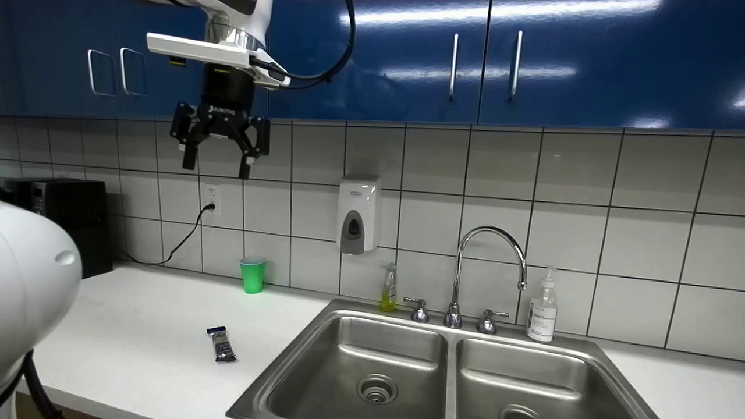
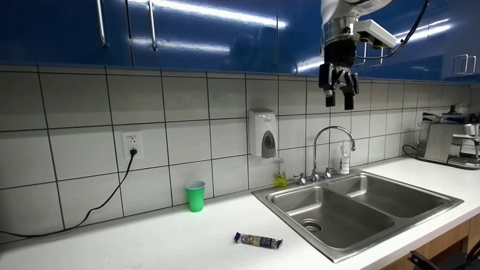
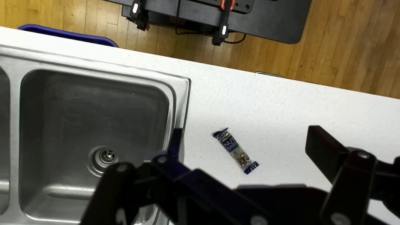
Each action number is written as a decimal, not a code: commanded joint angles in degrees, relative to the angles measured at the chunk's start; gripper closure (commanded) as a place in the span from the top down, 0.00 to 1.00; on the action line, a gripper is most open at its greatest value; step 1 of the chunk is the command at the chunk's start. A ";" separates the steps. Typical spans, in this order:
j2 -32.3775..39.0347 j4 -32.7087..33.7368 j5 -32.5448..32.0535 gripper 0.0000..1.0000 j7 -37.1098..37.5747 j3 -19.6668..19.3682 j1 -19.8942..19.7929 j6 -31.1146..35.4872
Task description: Put the chocolate bar inside the sink
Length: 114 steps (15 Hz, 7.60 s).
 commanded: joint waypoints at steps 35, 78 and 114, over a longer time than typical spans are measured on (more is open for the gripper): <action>4.16 -22.29 8.76 1.00 -1.19 9.09 7.99 32.52; 55.79 -1.33 2.34 1.00 0.95 15.03 2.77 63.76; 67.54 7.37 -5.91 1.00 -17.47 22.12 -6.46 67.79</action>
